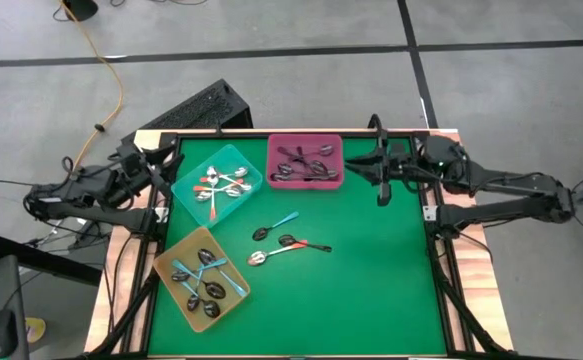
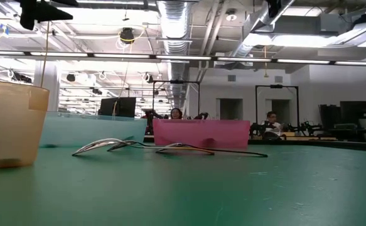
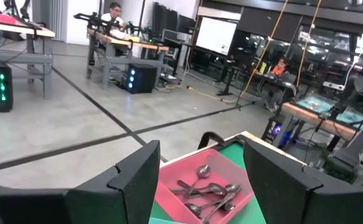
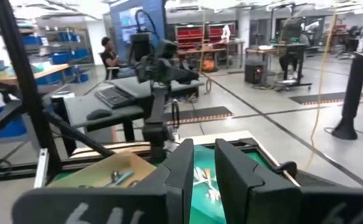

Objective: Sort silverware by color (type)
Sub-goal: Put the orange spoon into the blue bin

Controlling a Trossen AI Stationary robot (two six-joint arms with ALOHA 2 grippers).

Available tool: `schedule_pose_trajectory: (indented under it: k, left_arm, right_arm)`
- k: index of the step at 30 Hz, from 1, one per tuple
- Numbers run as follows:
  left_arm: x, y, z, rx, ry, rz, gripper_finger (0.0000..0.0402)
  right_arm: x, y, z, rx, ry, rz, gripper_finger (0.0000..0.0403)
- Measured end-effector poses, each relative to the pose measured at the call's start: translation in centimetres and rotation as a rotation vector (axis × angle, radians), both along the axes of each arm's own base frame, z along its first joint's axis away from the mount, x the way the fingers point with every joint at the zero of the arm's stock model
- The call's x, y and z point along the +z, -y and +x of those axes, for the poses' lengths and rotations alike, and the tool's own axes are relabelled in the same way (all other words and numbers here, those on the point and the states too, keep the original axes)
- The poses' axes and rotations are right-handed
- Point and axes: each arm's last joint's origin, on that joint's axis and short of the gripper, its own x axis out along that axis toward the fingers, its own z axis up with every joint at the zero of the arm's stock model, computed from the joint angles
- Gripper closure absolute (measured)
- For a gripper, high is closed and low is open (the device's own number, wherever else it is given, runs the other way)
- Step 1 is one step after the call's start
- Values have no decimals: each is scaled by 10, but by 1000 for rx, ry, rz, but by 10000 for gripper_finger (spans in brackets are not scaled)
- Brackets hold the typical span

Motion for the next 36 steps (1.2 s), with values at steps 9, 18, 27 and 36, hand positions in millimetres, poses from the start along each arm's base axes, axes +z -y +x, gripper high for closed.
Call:
schedule_pose_trajectory:
  k: [9, 18, 27, 36]
  left_arm:
    - [-1, -1, -1, 27, 13, -25, 183]
    - [-10, -1, -2, 41, -7, -90, 183]
    - [-12, -1, -1, 70, -1, -90, 183]
    - [-23, -1, 4, 87, -17, -105, 183]
  right_arm:
    - [4, 2, -15, 0, -8, -73, 319]
    - [0, -7, -17, 65, -62, -126, 319]
    - [-3, -8, -17, 71, -97, -181, 319]
    - [-12, -7, -24, 84, -43, -192, 319]
